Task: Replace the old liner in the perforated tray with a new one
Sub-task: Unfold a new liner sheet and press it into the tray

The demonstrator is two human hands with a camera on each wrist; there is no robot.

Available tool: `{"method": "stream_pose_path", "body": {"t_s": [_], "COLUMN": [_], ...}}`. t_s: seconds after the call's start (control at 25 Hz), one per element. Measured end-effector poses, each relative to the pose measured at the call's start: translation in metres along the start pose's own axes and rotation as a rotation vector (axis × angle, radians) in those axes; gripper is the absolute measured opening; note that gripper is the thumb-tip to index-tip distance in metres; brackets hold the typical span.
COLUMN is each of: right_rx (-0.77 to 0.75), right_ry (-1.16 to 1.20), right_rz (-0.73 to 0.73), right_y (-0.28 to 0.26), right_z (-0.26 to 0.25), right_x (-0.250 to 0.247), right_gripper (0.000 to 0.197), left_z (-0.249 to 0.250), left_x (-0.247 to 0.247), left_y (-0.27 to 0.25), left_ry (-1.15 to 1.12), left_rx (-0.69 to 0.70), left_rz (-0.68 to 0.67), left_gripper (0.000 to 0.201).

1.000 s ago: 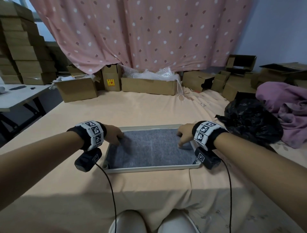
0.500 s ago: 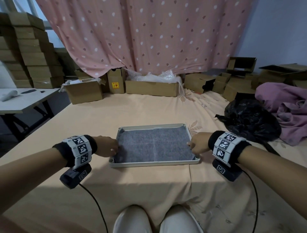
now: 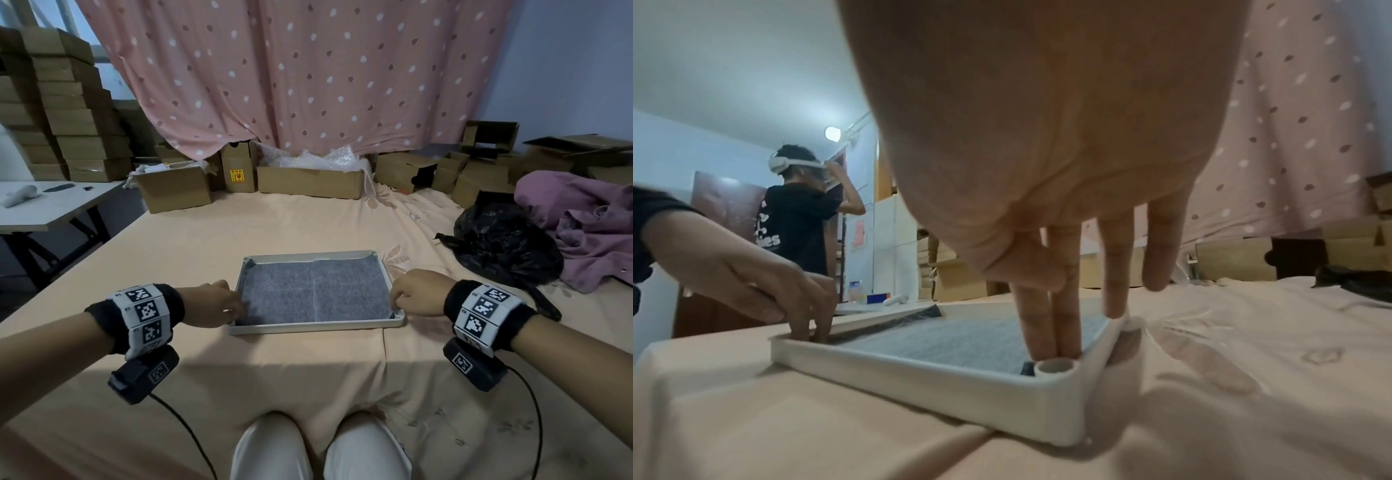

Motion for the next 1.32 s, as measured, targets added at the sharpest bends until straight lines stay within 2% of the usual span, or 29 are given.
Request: {"method": "stream_pose_path", "body": {"t_s": [0.24, 0.44, 0.52, 0.68, 0.88, 1.0, 1.12, 1.2, 1.32], "right_rx": [-0.004, 0.078, 0.101, 0.059, 0.072, 0.054, 0.099, 0.157, 0.166], "right_ry": [0.008, 0.019, 0.063, 0.079, -0.064, 0.065, 0.029, -0.033, -0.072], "right_rz": [-0.124, -0.280, -0.278, -0.186, -0.366, -0.292, -0.151, -0.162, -0.198], "right_y": [0.007, 0.026, 0.042, 0.071, 0.083, 0.086, 0.084, 0.084, 0.087], "right_z": [0.007, 0.001, -0.002, -0.016, -0.010, -0.005, 0.022, 0.042, 0.052], "right_x": [0.026, 0.013, -0.002, -0.026, 0.007, 0.006, -0.016, -0.011, 0.006], "right_gripper": [0.035, 0.025, 0.023, 0.031, 0.043, 0.037, 0.031, 0.030, 0.030], "left_z": [0.005, 0.012, 0.018, 0.039, 0.045, 0.035, 0.009, -0.013, -0.023], "left_x": [0.001, -0.012, -0.030, -0.067, -0.044, -0.049, -0.059, -0.047, -0.029], "left_y": [-0.003, 0.004, 0.019, 0.049, 0.062, 0.059, 0.066, 0.069, 0.075], "left_ry": [-0.012, 0.077, 0.022, 0.043, 0.146, 0.108, 0.055, 0.102, 0.148], "left_rx": [0.018, -0.068, -0.100, -0.085, -0.134, -0.137, -0.163, -0.224, -0.233], "left_rz": [-0.075, -0.337, -0.385, -0.259, -0.356, -0.315, -0.202, -0.210, -0.206], "left_gripper": [0.038, 0.038, 0.034, 0.037, 0.045, 0.044, 0.039, 0.040, 0.040]}}
Point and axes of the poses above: each hand's wrist, its own y-axis towards the middle knuckle, its own x-axis out of the palm, z = x × y, the point moved 8 cm from there along y, towards the middle knuckle, and after that the axes turned 13 degrees about -x, right-handed, at the moved point
